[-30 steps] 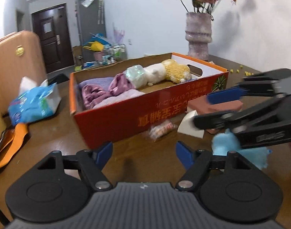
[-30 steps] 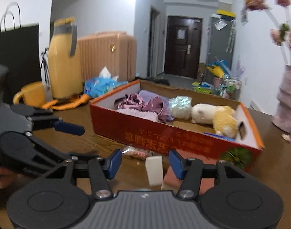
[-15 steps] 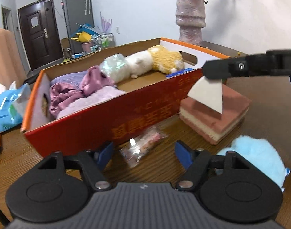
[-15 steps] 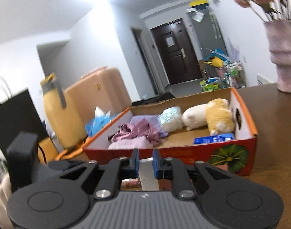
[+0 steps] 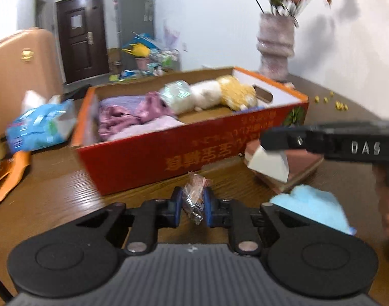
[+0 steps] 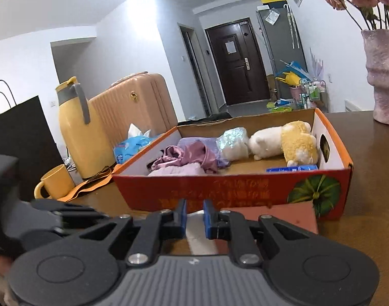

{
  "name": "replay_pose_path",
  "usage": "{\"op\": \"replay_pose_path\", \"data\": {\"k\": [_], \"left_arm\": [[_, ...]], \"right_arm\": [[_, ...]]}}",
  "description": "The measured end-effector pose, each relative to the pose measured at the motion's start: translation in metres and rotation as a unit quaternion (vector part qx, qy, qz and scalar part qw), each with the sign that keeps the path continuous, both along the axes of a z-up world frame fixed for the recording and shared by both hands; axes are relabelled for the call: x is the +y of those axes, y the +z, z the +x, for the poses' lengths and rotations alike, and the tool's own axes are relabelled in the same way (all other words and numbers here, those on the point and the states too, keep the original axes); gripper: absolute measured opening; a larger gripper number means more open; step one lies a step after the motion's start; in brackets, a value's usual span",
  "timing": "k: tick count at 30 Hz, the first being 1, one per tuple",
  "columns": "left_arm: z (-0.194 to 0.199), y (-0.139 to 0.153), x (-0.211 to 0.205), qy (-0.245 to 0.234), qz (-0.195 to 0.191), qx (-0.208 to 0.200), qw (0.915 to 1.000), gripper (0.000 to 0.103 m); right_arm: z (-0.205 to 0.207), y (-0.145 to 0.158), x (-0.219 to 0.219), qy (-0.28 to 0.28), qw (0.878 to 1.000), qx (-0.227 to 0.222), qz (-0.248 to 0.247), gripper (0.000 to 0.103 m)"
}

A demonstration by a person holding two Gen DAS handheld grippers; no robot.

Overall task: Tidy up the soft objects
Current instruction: 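Close the left gripper on the small clear snack packet while the right gripper holds the sponge, then carry the sponge and packet into the red box and open both grippers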

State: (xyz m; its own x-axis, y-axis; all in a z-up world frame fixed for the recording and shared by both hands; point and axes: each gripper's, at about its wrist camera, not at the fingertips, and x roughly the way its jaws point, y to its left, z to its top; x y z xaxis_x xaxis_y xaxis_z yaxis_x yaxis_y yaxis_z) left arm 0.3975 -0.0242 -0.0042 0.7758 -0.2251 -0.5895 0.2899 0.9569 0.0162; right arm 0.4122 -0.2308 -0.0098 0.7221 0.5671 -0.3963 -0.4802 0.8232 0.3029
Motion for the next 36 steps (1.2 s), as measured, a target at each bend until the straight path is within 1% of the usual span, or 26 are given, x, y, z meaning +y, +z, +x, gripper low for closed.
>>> {"op": "replay_pose_path", "data": {"k": [3,6,8,10,12,15,17,20,23,24,26,27,29,31,33,34,35,36], "left_arm": [[-0.036,0.019,0.018,0.024,-0.015,-0.018,0.9994,0.018],[-0.075,0.032,0.035,0.039,-0.040,-0.034,0.9978,0.018],[-0.096,0.035,0.043,0.045,-0.053,-0.037,0.9969,0.018],[-0.115,0.036,0.049,0.047,-0.060,-0.032,0.9966,0.018],[-0.125,0.037,0.051,0.045,-0.064,-0.031,0.9965,0.018],[-0.133,0.040,0.052,0.039,-0.077,-0.033,0.9957,0.018],[-0.134,0.041,0.050,0.034,-0.080,-0.036,0.9956,0.018],[-0.130,0.042,0.049,0.029,-0.089,-0.039,0.9948,0.018],[-0.112,0.047,0.048,0.019,-0.106,-0.036,0.9935,0.018],[-0.101,0.051,0.047,0.015,-0.110,-0.037,0.9931,0.018],[-0.075,0.059,0.040,0.016,-0.104,-0.042,0.9936,0.018],[-0.055,0.065,0.035,0.007,-0.102,-0.043,0.9939,0.018],[-0.018,0.074,0.026,-0.006,-0.104,-0.039,0.9939,0.018],[0.034,0.080,0.012,-0.017,-0.096,-0.022,0.9950,0.018],[0.079,0.081,-0.001,-0.020,-0.091,0.007,0.9956,0.018],[0.103,0.078,-0.008,-0.035,-0.088,0.023,0.9953,0.018],[0.120,0.076,-0.013,-0.035,-0.084,0.033,0.9953,0.018],[0.139,0.072,-0.019,-0.033,-0.073,0.043,0.9959,0.018]], "right_arm": [[-0.034,0.007,0.004,0.000,1.000,-0.005,0.023,0.013],[-0.081,0.010,0.014,0.000,1.000,-0.009,0.024,0.013],[-0.107,0.009,0.018,0.001,1.000,-0.008,0.023,0.013],[-0.127,0.007,0.020,0.006,1.000,0.002,0.024,0.013],[-0.139,0.007,0.021,0.004,1.000,0.007,0.016,0.013],[-0.150,0.014,0.020,-0.005,1.000,0.001,0.013,0.013],[-0.153,0.020,0.016,-0.013,1.000,-0.003,0.017,0.013],[-0.149,0.027,0.008,-0.016,0.999,0.007,0.036,0.013],[-0.135,0.034,0.004,-0.025,0.999,0.007,0.035,0.013],[-0.127,0.037,0.001,-0.026,0.999,0.005,0.033,0.013],[-0.104,0.048,-0.003,-0.031,0.999,-0.008,0.027,0.013],[-0.093,0.054,-0.005,-0.034,0.999,-0.016,0.025,0.013],[-0.057,0.066,-0.010,-0.039,0.999,-0.024,0.027,0.013],[-0.007,0.074,-0.018,-0.041,0.998,0.000,0.051,0.013],[0.049,0.074,-0.026,-0.046,0.994,0.054,0.082,0.013],[0.073,0.071,-0.029,-0.056,0.992,0.077,0.088,0.013],[0.095,0.069,-0.029,-0.068,0.990,0.089,0.080,0.013],[0.116,0.066,-0.027,-0.079,0.991,0.093,0.061,0.013]]}}
